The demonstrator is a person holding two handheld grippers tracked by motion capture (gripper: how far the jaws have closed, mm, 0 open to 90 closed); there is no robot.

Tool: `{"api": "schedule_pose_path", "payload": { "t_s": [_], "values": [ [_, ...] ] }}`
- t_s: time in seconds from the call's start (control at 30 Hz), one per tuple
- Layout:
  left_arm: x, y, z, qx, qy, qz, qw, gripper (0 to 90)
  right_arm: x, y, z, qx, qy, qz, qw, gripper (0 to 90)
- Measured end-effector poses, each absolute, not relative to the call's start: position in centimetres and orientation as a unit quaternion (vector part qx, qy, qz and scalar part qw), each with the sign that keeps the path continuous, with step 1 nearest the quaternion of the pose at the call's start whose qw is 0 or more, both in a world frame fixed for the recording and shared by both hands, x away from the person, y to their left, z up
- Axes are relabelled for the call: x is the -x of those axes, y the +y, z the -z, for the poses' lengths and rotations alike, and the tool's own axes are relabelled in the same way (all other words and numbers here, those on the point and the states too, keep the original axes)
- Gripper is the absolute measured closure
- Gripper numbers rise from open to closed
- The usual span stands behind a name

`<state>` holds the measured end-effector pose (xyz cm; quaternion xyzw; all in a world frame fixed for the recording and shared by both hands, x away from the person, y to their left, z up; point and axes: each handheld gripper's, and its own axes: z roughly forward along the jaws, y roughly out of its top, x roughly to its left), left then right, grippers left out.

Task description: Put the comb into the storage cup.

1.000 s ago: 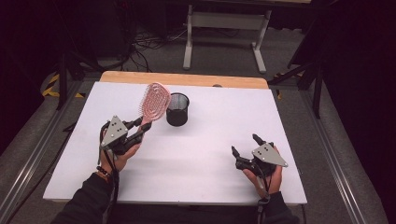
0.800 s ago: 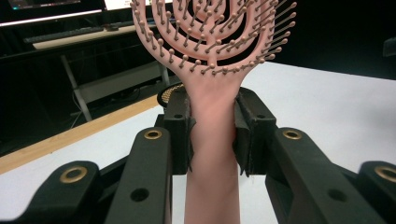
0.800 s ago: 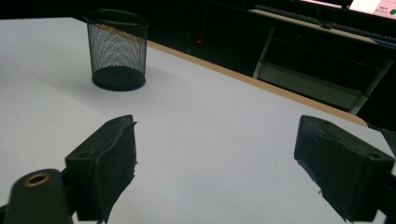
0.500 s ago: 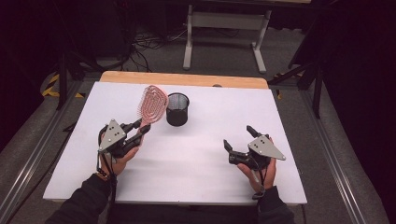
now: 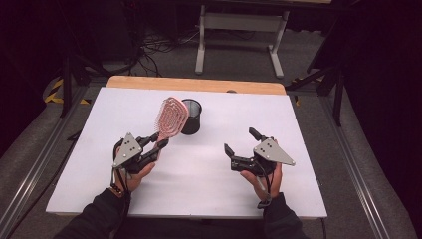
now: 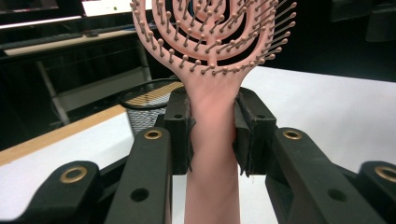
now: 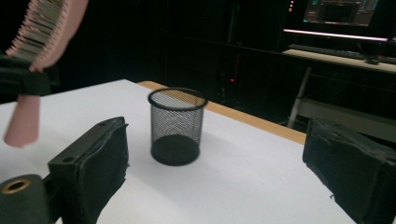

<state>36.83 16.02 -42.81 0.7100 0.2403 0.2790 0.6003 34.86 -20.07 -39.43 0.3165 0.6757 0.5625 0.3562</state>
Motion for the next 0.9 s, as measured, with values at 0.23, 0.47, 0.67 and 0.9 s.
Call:
{"api": "schedule_pose_path", "payload": {
  "t_s": [0.23, 0.47, 0.67, 0.9],
  "values": [
    [-36.4, 15.0, 43.2, -0.719, 0.227, -0.271, 0.599, 69.8, -35.0, -18.2, 38.9, -0.297, 0.686, -0.581, 0.321, 7.1],
    [-35.8, 13.8, 43.5, -0.733, 0.208, -0.262, 0.592, 69.8, -34.8, -16.2, 37.6, -0.277, 0.690, -0.598, 0.300, 5.6],
    [-35.4, 13.0, 43.9, -0.741, 0.197, -0.255, 0.589, 69.8, -34.9, -14.7, 37.2, -0.266, 0.693, -0.608, 0.283, 5.5],
    [-35.0, 12.1, 44.3, -0.749, 0.186, -0.250, 0.585, 69.8, -34.9, -13.5, 37.2, -0.273, 0.692, -0.606, 0.283, 9.5]
  ]
}}
